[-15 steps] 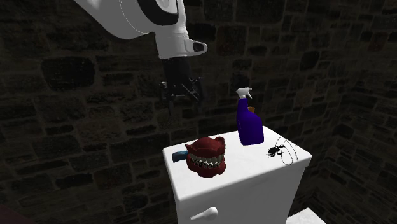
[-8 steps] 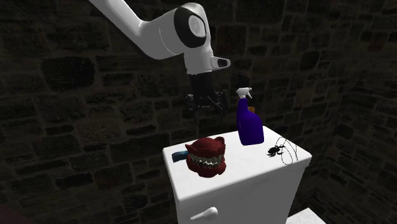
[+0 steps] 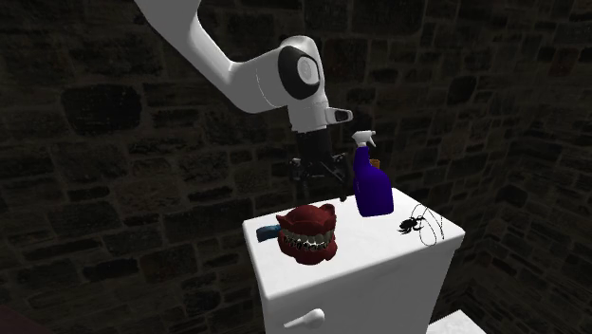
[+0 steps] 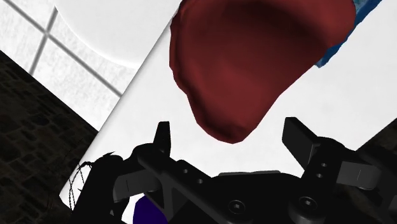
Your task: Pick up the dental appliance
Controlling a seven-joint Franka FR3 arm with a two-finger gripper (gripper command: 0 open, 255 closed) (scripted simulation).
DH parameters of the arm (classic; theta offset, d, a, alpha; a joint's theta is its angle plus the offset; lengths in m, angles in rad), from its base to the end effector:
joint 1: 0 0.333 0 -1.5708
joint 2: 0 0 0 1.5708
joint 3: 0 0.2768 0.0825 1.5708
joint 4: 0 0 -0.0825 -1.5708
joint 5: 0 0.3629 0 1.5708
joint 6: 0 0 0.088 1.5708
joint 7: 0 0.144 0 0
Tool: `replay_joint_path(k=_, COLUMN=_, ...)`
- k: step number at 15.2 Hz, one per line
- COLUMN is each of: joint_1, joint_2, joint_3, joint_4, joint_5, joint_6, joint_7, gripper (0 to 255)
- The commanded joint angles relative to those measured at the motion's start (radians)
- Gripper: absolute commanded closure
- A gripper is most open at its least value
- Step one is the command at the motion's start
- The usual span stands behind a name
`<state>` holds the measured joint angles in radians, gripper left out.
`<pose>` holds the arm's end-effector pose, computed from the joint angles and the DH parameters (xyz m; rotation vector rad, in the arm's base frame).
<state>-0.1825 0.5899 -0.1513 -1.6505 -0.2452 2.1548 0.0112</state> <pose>0.5972 -0.2193 0.2125 2.8578 -0.2559 -0.1833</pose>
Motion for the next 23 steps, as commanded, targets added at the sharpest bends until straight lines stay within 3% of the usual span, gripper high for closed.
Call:
replay_joint_path(k=1, joint_1=-0.001, joint_2=0.014, joint_3=0.000, joint_4=-0.004, joint_5=-0.001, joint_6=0.018, joint_7=0.004, gripper=0)
replay_joint_path(k=3, joint_1=-0.001, joint_2=0.018, joint_3=0.000, joint_4=-0.005, joint_5=-0.001, joint_6=0.023, joint_7=0.005, gripper=0)
replay_joint_path(k=4, joint_1=-0.002, joint_2=0.019, joint_3=0.000, joint_4=-0.004, joint_5=-0.001, joint_6=0.022, joint_7=0.005, gripper=255)
replay_joint_path(k=13, joint_1=-0.001, joint_2=0.018, joint_3=0.000, joint_4=-0.005, joint_5=-0.001, joint_6=0.023, joint_7=0.005, gripper=255)
replay_joint_path(k=23, joint_1=0.002, joint_2=-0.055, joint_3=-0.001, joint_4=0.020, joint_5=0.003, joint_6=-0.072, joint_7=-0.019, gripper=255)
